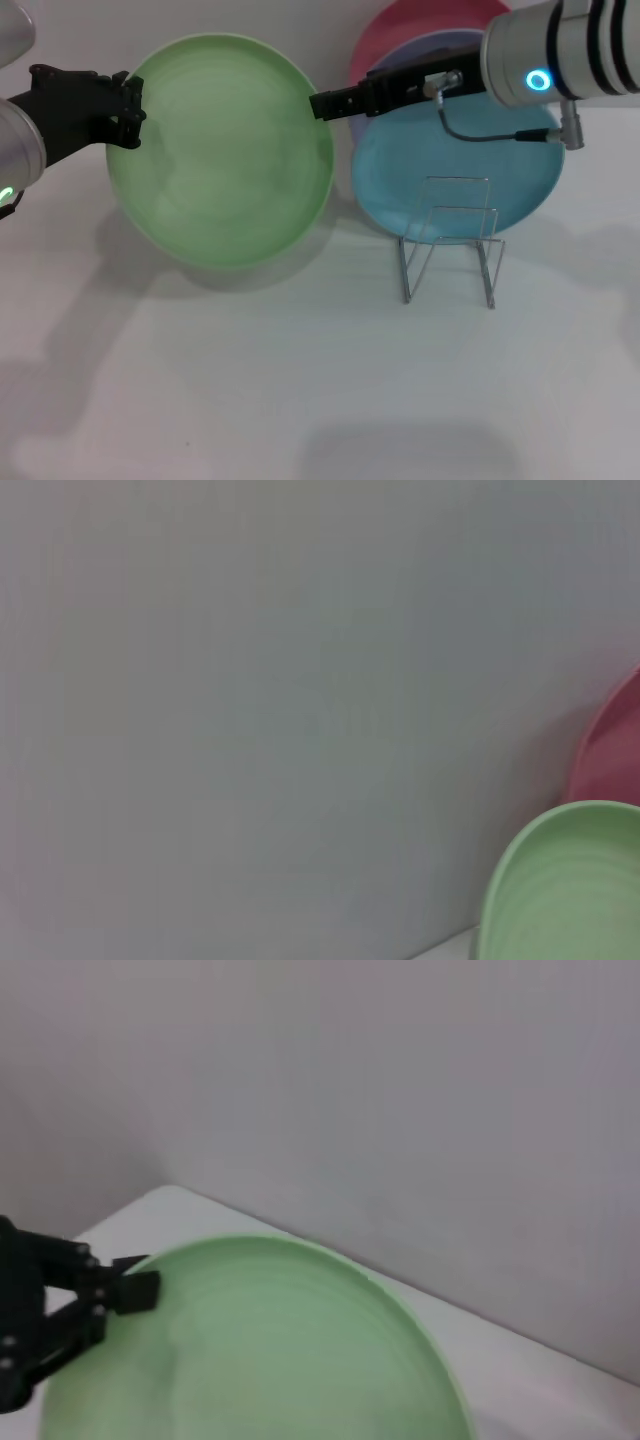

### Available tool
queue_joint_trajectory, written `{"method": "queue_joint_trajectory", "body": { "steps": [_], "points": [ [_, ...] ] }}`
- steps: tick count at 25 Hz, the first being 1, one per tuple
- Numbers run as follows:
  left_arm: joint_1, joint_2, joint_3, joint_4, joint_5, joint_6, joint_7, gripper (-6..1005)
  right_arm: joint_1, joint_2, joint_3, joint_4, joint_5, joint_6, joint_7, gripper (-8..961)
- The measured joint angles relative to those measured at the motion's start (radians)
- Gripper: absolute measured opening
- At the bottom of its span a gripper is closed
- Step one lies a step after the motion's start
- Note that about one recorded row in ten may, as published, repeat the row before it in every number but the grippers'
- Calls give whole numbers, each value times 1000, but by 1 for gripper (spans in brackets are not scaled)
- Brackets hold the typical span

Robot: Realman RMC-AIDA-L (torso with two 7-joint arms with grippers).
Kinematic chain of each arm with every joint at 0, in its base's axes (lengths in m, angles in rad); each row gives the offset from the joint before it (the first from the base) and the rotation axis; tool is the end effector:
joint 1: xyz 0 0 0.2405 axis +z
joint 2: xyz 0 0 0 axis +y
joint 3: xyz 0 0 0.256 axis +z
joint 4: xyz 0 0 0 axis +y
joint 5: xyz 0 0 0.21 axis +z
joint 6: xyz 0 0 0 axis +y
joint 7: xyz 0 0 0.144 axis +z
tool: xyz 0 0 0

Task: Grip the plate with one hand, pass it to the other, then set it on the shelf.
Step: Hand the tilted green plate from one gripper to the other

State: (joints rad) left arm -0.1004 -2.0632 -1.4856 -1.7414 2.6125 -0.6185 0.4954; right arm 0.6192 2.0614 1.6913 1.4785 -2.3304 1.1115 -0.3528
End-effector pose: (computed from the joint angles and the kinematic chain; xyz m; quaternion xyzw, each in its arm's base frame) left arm -0.1718 0.3490 0.0501 -0.8366 -0.2140 -0.0954 0.4952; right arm 0.0832 0.3955 0.0124 -0.9029 0.3214 0.1083 0.2639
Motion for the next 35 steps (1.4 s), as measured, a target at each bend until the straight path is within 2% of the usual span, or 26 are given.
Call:
{"method": "queue_joint_trajectory", "body": {
  "steps": [9,35],
  "points": [
    [39,0,25,-33,-2,10,0,56,35,9,-14,-56,-12,-42,-3,842],
    [44,2,45,-38,-15,16,0,62,95,11,-54,-198,0,-134,-32,844]
  ]
}}
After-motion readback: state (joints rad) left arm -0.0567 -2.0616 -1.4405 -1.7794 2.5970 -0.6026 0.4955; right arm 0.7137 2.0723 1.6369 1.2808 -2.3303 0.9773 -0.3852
